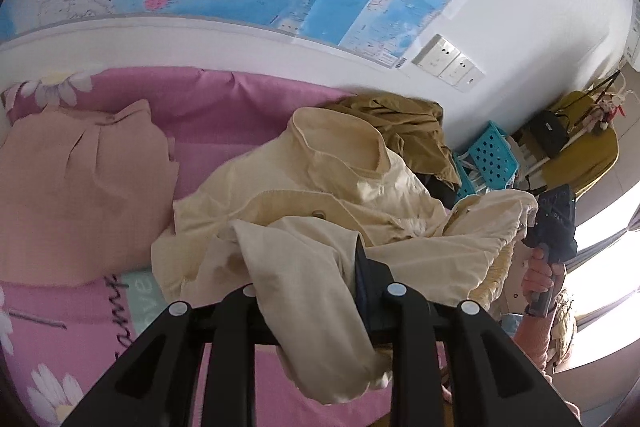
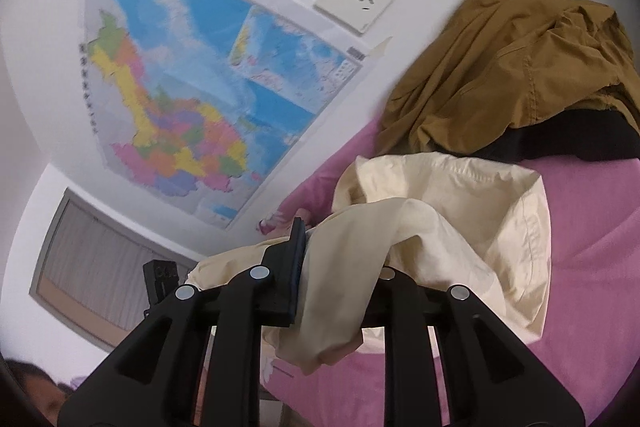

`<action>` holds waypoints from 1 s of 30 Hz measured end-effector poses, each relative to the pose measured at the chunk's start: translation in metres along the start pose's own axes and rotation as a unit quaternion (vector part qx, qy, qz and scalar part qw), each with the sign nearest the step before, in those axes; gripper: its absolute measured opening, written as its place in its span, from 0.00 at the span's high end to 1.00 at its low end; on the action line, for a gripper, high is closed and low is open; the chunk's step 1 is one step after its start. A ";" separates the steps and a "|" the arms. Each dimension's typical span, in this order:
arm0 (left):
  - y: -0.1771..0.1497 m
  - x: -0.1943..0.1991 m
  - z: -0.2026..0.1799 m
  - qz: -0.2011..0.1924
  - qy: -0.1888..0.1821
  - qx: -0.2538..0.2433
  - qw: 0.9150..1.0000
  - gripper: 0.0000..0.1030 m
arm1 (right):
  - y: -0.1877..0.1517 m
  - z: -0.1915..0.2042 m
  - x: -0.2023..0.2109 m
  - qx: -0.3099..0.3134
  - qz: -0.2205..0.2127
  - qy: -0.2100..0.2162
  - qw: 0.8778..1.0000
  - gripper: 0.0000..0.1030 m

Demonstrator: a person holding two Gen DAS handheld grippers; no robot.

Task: Fold large clothes

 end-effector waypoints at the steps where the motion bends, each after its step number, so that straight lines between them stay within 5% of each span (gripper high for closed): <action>1: 0.006 -0.004 0.002 0.002 0.001 0.003 1.000 0.76 | 0.004 -0.003 -0.004 -0.005 0.001 -0.003 1.000 0.83; 30: 0.100 -0.126 0.073 0.056 0.044 0.075 0.995 0.76 | 0.061 -0.081 -0.080 -0.096 0.029 -0.084 0.991 0.78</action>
Point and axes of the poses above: each gripper's, at about its wrist camera, not at the fingertips, and x roughly against the way its jaws point, z to its left, y to its top, the point moved 3 cm from there along -x, roughly the way its jaws point, and after that the axes turned 3 degrees about x, right-handed, at the moved point
